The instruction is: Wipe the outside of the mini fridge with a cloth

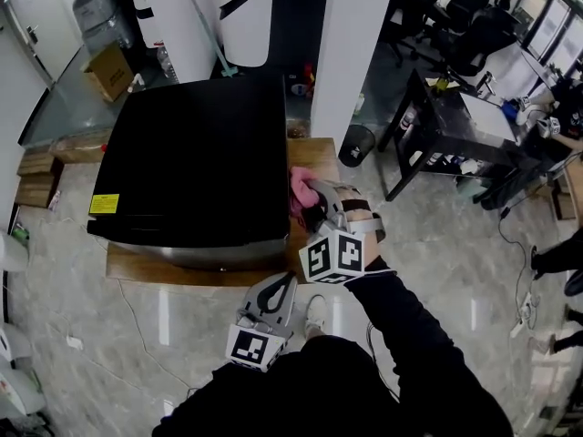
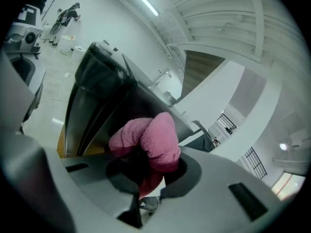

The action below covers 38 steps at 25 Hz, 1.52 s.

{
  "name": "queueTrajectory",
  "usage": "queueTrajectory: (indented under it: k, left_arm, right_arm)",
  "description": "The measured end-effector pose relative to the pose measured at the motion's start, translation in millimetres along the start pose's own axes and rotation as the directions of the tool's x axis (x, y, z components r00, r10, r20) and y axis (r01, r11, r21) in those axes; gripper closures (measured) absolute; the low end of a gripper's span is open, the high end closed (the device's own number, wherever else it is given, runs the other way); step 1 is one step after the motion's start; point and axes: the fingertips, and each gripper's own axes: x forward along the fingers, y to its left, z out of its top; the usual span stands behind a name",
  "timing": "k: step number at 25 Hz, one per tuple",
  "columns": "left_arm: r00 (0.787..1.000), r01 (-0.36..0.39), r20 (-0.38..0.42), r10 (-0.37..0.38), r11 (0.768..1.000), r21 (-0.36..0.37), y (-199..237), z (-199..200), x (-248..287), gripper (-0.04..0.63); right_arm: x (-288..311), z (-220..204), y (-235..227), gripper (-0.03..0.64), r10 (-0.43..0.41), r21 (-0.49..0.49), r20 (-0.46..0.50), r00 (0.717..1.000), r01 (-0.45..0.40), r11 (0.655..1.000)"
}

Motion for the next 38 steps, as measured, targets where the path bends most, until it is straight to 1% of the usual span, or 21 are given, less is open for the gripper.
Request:
queueTrajectory:
  k: [7,13,16,19,25,27,29,31,34,38]
  left_arm:
    - [0.999,-0.026,-0.018,0.026,1.0,0.01,12,-14,11,0.589]
    - [0.999,-0.033,-0.033,0.033,0.999,-0.008,14,-29,19,0.591]
    - [0.998,-0.039,-0.057,0.038,0.999,-0.009,18,-39,23,0.591]
    - [0.997,-0.043,-0.072,0.041,0.999,-0.014,18,-48,31,0.59]
    - [0.996,-0.056,-0.063,0.055,0.998,-0.016,28,-68,41,0.591]
    - [0.996,-0.054,-0.078,0.052,0.998,-0.026,27,-77,45,0.591]
    - [0.992,-0.067,-0.111,0.06,0.996,-0.053,27,-88,48,0.591]
    - [0.989,-0.078,-0.133,0.068,0.994,-0.071,29,-98,50,0.589]
    - [0.987,-0.08,-0.143,0.068,0.994,-0.08,33,-110,53,0.589]
    - [0.985,-0.091,-0.155,0.076,0.991,-0.095,38,-128,60,0.591]
  right_arm:
    - [15,-15,16,0.566,-0.014,-0.009,-0.002,1.0,0.014,1.0]
    - [29,-30,39,0.568,0.025,-0.013,-0.002,1.0,-0.025,1.0]
    - [39,-38,52,0.568,0.047,-0.008,0.0,0.999,-0.047,0.999]
    - [46,-51,61,0.568,0.072,0.003,-0.007,0.997,-0.072,0.997]
    - [66,-77,84,0.568,0.121,0.021,-0.02,0.992,-0.121,0.992]
    - [73,-88,92,0.568,0.14,0.025,-0.025,0.99,-0.139,0.99]
    - [81,-98,103,0.568,0.164,0.031,-0.03,0.986,-0.163,0.986]
    - [90,-108,115,0.568,0.19,0.036,-0.038,0.981,-0.188,0.981]
    - [102,-123,134,0.568,0.234,0.041,-0.058,0.971,-0.232,0.972]
    - [118,-143,164,0.568,0.303,0.038,-0.088,0.949,-0.301,0.953]
